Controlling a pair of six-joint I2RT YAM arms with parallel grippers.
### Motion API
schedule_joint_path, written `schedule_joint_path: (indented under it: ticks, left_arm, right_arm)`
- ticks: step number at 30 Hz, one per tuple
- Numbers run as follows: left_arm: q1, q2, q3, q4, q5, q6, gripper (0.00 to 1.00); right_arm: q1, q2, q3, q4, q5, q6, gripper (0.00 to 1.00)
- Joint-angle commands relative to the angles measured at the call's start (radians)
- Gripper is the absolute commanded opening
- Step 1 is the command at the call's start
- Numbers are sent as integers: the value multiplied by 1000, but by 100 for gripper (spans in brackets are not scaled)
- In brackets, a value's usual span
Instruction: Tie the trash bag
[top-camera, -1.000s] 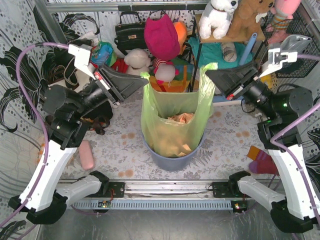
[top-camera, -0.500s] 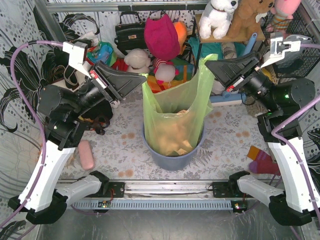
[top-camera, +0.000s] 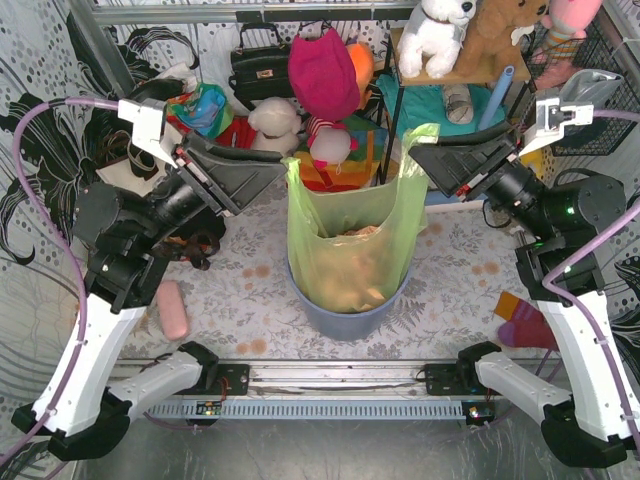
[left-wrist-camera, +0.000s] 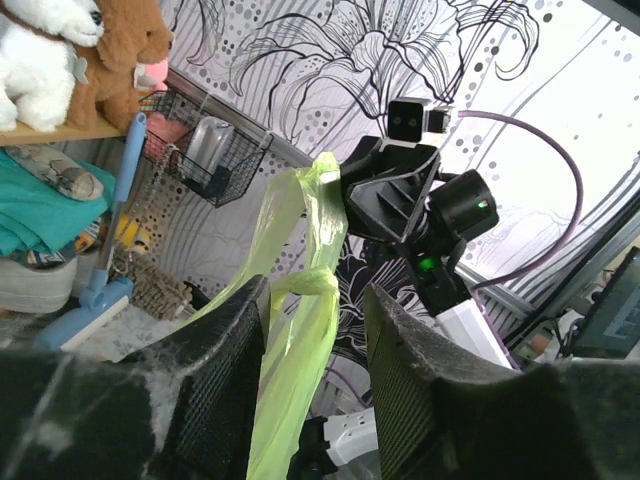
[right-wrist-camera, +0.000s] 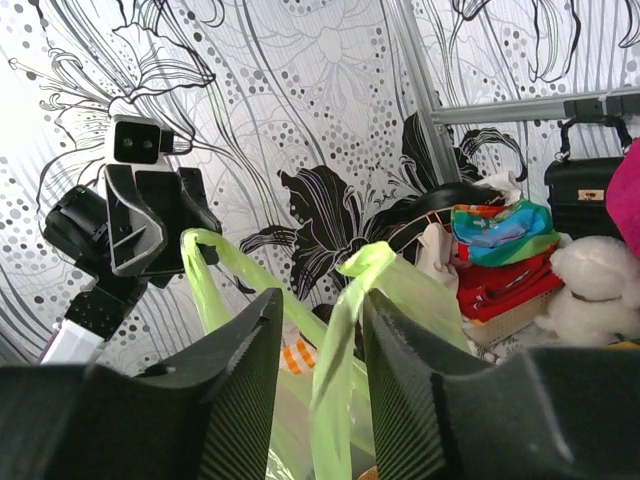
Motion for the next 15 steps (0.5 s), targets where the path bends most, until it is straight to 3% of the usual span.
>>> schedule_joint_path:
  ticks: [1,5,10,15]
  left_arm:
    - [-3,-17,50,-3,-41,53,52]
    - [-4,-33,91,-95,-106,90,55]
    - [-3,-93,81,-294,-243,86,57]
    - [-3,-184,11,-417,-310,65,59]
  right_arm:
    - [5,-6,97,-53,35,-48,40]
    - [5,-5,205,-210,114,-113,42]
    - [5,-33,300,-498,323,-184,46]
    - [5,-90,259,-588,358,-193,58]
